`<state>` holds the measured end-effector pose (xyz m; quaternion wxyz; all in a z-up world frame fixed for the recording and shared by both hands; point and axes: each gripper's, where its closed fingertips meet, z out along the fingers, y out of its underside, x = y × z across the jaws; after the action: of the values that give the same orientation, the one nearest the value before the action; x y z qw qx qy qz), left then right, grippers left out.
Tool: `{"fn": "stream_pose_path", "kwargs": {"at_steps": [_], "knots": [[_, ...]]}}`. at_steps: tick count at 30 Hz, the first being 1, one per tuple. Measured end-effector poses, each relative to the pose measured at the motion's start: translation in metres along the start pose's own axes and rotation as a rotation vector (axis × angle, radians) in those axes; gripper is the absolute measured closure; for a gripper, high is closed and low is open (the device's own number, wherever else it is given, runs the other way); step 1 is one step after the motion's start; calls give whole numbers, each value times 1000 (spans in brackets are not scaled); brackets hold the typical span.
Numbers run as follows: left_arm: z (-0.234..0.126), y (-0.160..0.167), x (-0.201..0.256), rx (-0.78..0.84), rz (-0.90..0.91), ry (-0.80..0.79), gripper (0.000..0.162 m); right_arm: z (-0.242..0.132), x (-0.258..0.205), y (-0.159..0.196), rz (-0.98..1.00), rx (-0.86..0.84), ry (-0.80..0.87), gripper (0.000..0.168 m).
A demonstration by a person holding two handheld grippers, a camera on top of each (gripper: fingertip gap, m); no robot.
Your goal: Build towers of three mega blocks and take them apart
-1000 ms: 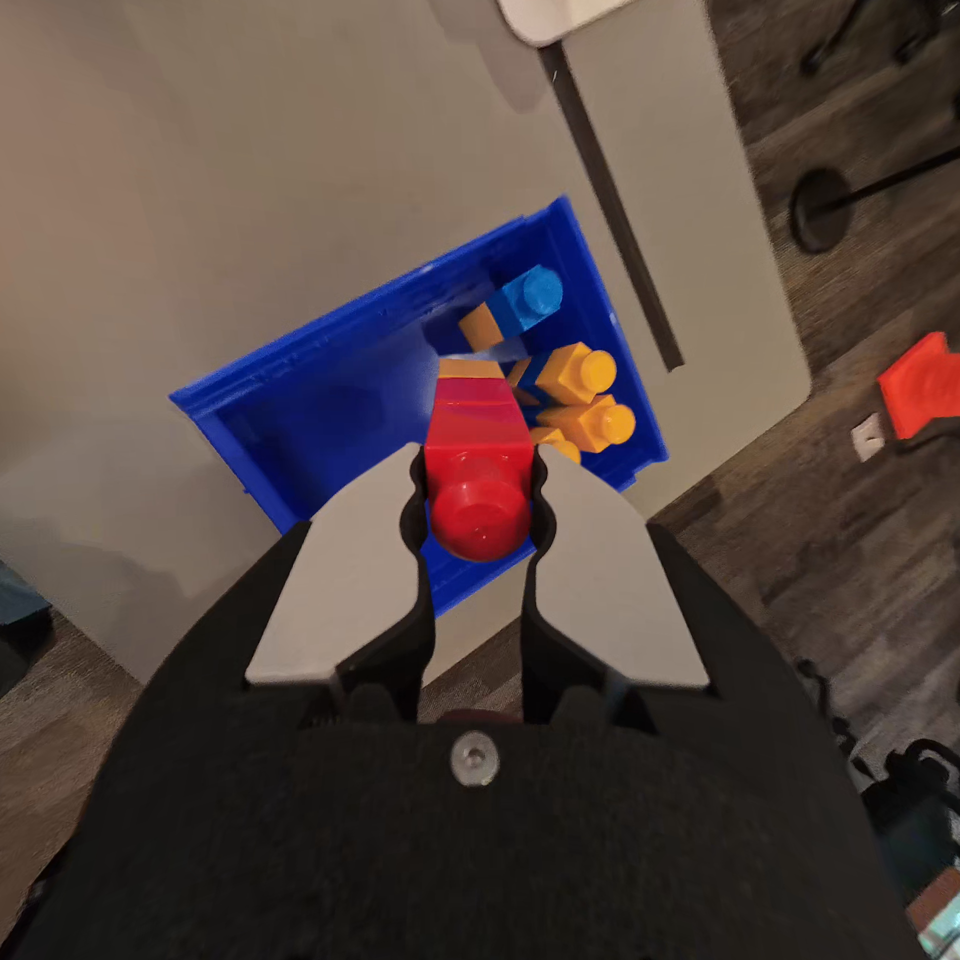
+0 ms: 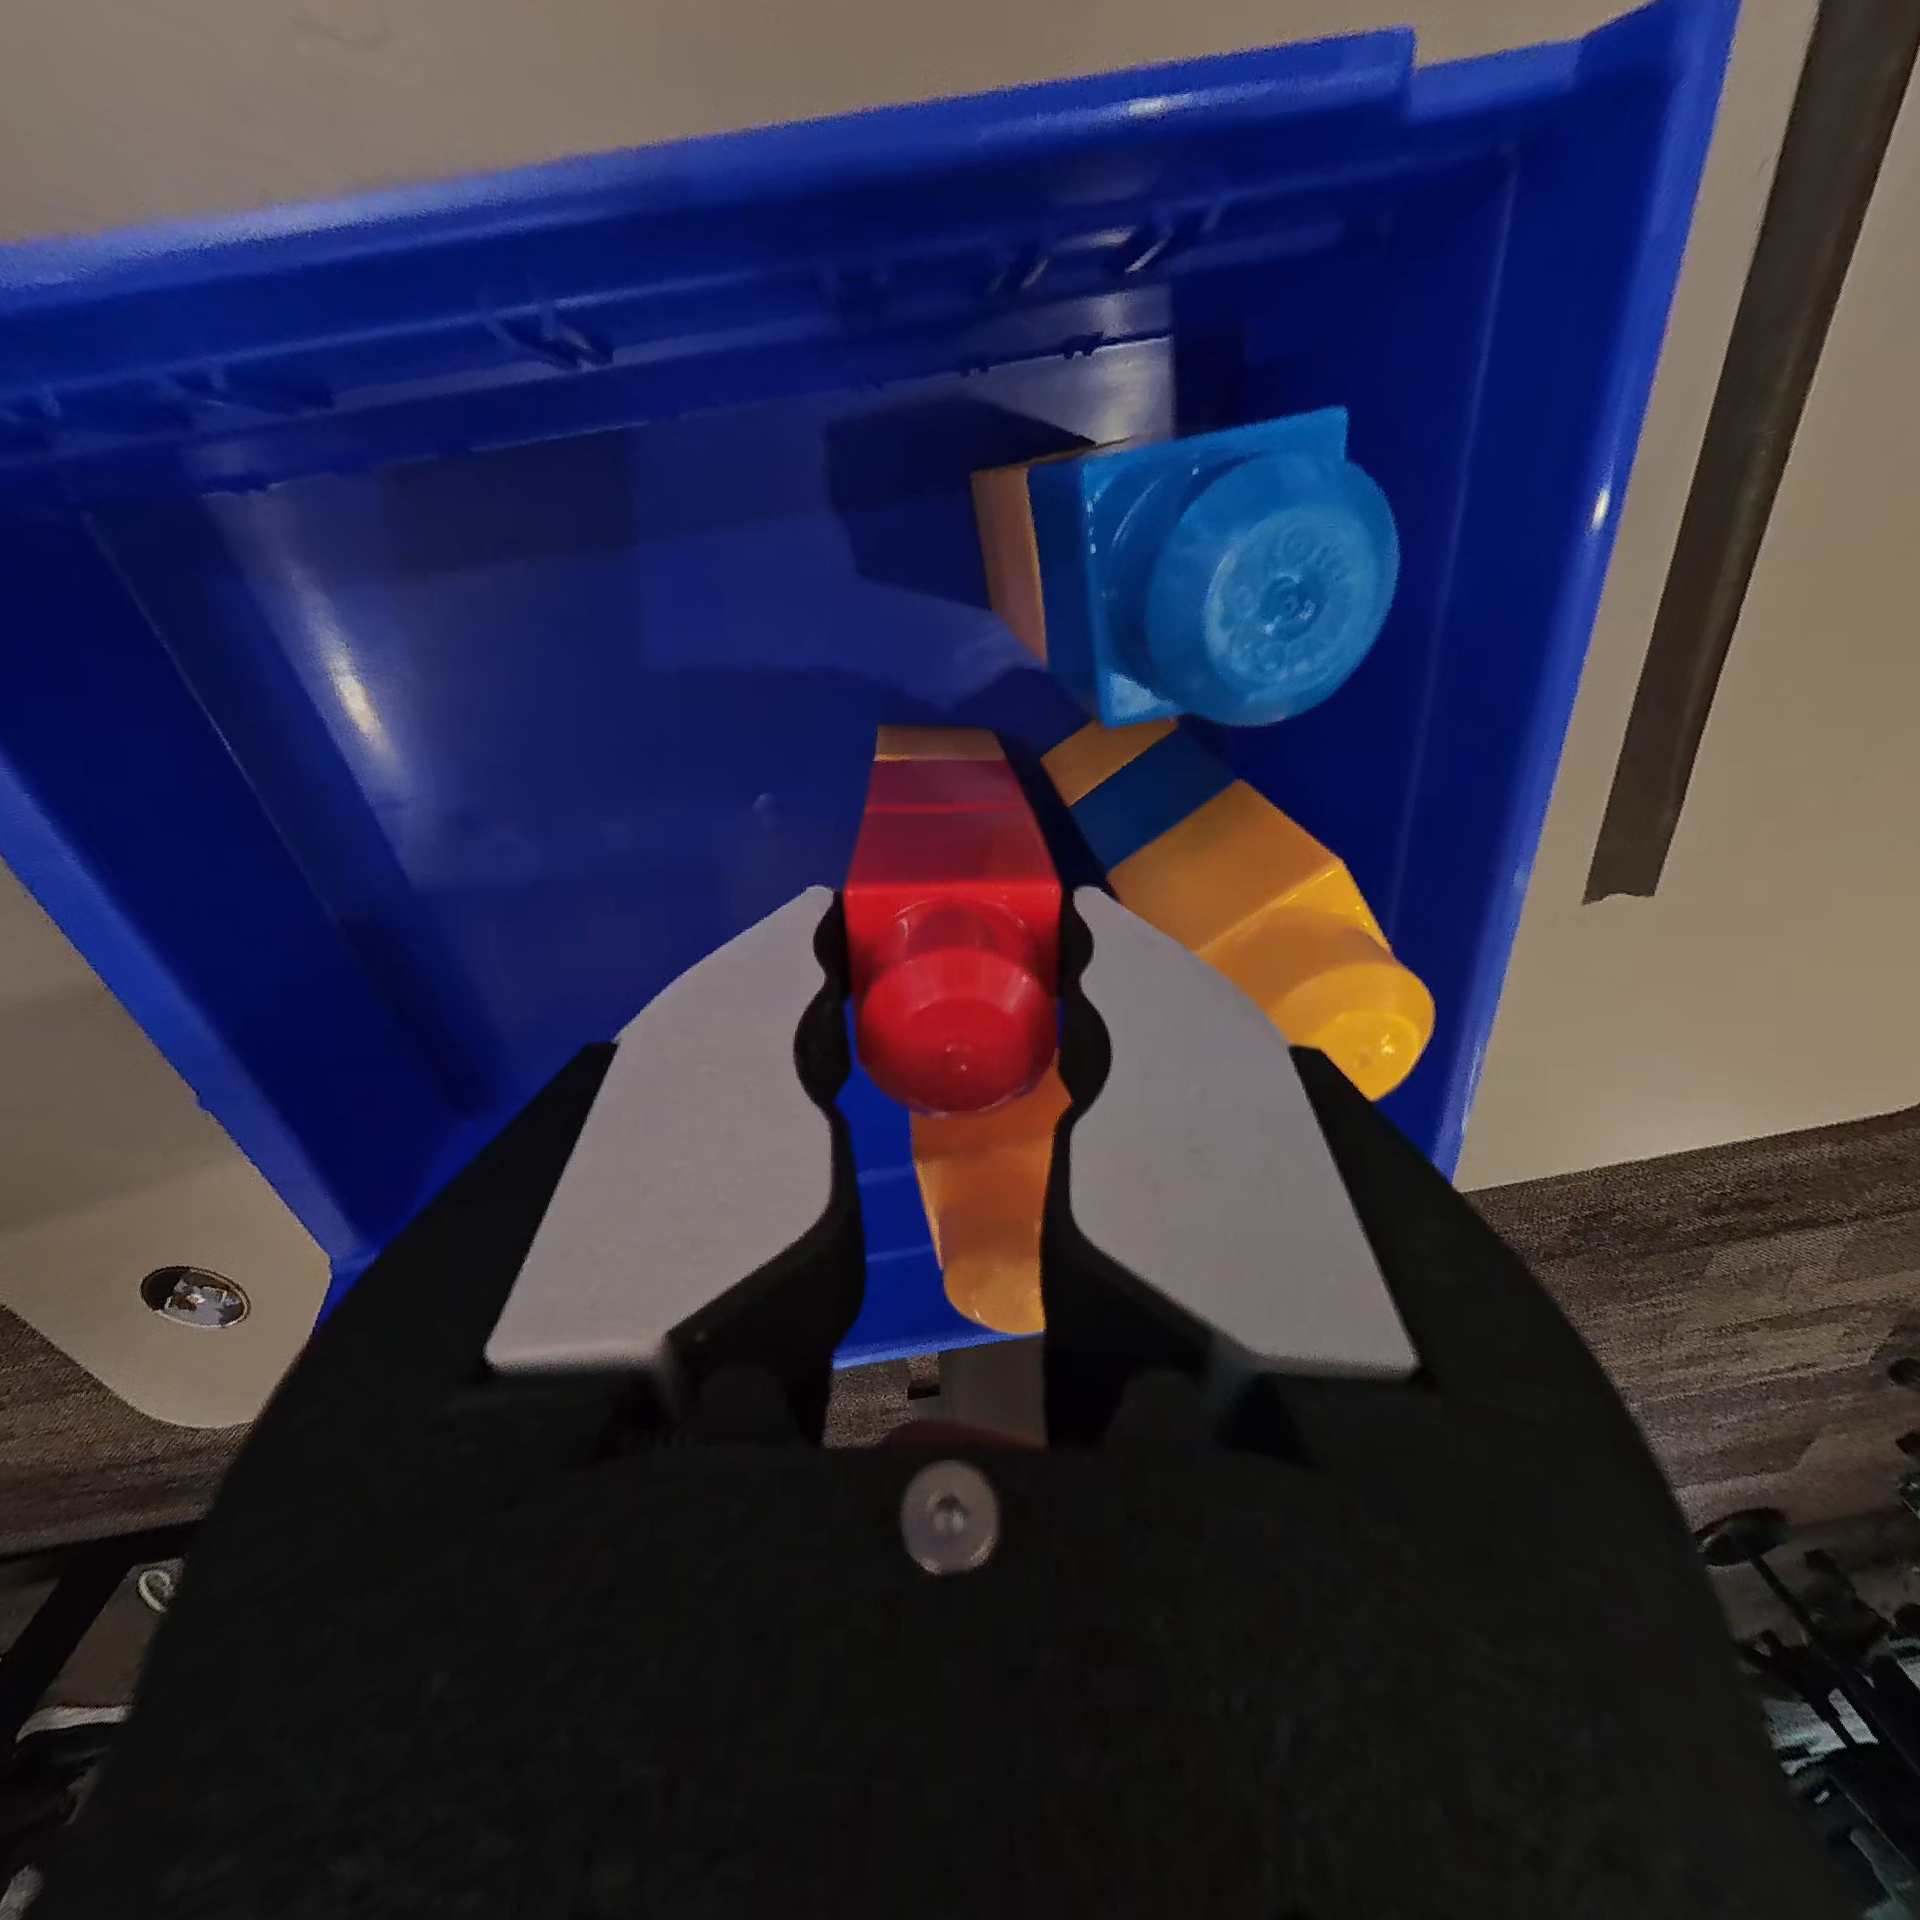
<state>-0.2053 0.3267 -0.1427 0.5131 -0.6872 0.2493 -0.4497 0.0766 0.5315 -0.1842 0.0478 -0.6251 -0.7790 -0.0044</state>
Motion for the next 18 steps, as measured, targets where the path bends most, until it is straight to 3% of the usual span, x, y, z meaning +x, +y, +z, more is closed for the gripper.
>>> {"fn": "stream_pose_path", "kwargs": {"at_steps": [4,7,9,12,14,18], "knots": [[2,4,-1,-19,9,-8,94,-26,5,-2,33,73,82,121],[2,-6,-5,25,72,-85,90,-77,6,-22,101,332,214,116],[-1,-22,-4,86,138,-152,90,-112,1,-29,176,487,328,103],[-9,-43,-1,105,191,-304,87,-157,-23,-50,314,801,448,101],[-22,-54,10,107,228,-422,86,-168,-47,-62,397,956,499,100],[-75,-57,44,65,342,-699,94,-151,-105,-85,500,1165,503,102]]}}
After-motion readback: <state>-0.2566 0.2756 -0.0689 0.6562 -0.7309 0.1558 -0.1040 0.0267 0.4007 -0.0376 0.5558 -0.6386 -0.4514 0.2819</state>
